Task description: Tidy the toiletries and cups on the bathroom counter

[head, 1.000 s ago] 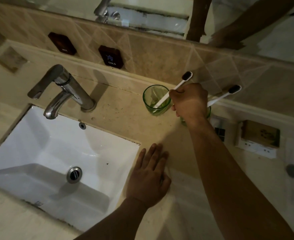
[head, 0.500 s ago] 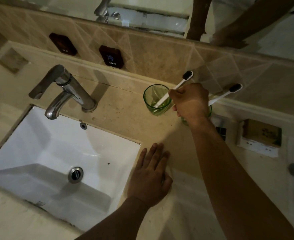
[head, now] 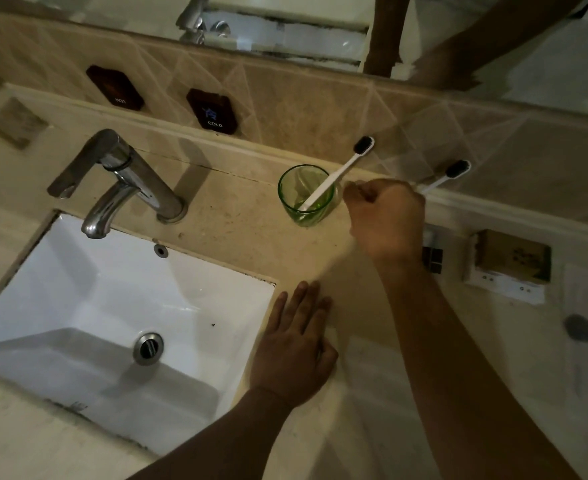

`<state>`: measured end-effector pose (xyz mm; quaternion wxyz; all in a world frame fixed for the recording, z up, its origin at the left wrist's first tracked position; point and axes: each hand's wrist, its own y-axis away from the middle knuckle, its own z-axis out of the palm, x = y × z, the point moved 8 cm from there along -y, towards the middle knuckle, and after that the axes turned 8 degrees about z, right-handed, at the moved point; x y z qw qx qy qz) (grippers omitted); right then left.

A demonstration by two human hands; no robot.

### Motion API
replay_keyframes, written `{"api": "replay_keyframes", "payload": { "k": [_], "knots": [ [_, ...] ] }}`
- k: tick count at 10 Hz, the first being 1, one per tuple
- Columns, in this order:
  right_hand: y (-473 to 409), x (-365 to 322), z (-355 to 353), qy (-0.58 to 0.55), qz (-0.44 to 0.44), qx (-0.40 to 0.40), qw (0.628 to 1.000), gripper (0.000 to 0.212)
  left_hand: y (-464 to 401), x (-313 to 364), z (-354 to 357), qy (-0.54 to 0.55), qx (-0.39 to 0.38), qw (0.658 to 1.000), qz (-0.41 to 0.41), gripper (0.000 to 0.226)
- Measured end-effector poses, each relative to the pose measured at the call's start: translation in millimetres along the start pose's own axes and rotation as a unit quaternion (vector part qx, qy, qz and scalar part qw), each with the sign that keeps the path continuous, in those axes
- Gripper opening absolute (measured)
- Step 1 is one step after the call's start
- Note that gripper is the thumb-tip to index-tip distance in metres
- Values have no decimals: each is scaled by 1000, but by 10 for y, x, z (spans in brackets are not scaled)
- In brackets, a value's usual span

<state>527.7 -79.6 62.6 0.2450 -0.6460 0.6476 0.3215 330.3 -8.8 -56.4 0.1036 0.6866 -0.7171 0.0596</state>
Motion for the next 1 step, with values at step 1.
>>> {"api": "replay_keyframes", "payload": {
  "k": [1],
  "knots": [
    [368,127,-162,-47,-24,30,998,23,-32,27,-30,12,-5,1000,-2,69]
  ]
}}
